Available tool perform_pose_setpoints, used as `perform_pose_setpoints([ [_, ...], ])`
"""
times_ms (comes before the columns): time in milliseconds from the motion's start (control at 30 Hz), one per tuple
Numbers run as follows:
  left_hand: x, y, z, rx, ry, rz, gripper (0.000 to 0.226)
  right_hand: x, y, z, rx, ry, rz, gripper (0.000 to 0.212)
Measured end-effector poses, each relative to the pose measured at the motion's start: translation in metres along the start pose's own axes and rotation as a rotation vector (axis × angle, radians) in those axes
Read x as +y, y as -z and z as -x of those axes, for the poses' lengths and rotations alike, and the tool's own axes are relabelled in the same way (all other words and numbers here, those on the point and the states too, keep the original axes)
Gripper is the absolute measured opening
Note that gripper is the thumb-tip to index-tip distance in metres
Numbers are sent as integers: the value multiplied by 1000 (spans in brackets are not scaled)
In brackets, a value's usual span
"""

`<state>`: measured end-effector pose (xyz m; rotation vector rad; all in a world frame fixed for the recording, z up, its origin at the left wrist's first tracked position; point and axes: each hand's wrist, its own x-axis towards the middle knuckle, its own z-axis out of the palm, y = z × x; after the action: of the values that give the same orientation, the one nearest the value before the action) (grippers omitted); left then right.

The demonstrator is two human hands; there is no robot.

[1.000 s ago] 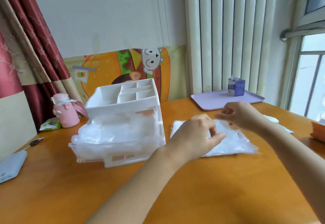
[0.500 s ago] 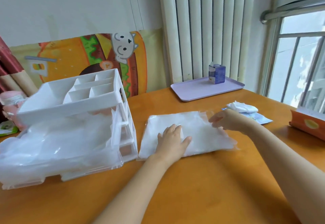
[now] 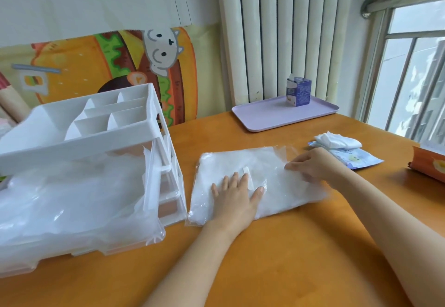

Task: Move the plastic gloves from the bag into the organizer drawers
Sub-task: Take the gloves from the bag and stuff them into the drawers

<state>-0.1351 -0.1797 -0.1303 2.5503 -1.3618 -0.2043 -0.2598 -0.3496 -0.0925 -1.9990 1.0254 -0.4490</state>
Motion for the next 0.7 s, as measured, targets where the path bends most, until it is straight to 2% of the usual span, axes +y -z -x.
perform_pose_setpoints([
  [300,-2,1,5,-3,13,13,66,-2,10,10,81,142,42,23],
  [433,-3,1,5,-3,4,12,67,4,-13,1,60,79,209,72],
  [467,-2,1,5,-5,-10,20,67,3,-17,-1,66,74,248,76],
  [567,-4,1,5,-2,-54,44,64,-3,-20,-11,95,-4,99,52],
  [700,-7,0,1,26,-82,66,58,-6,-16,-24,97,-115,-25,39],
])
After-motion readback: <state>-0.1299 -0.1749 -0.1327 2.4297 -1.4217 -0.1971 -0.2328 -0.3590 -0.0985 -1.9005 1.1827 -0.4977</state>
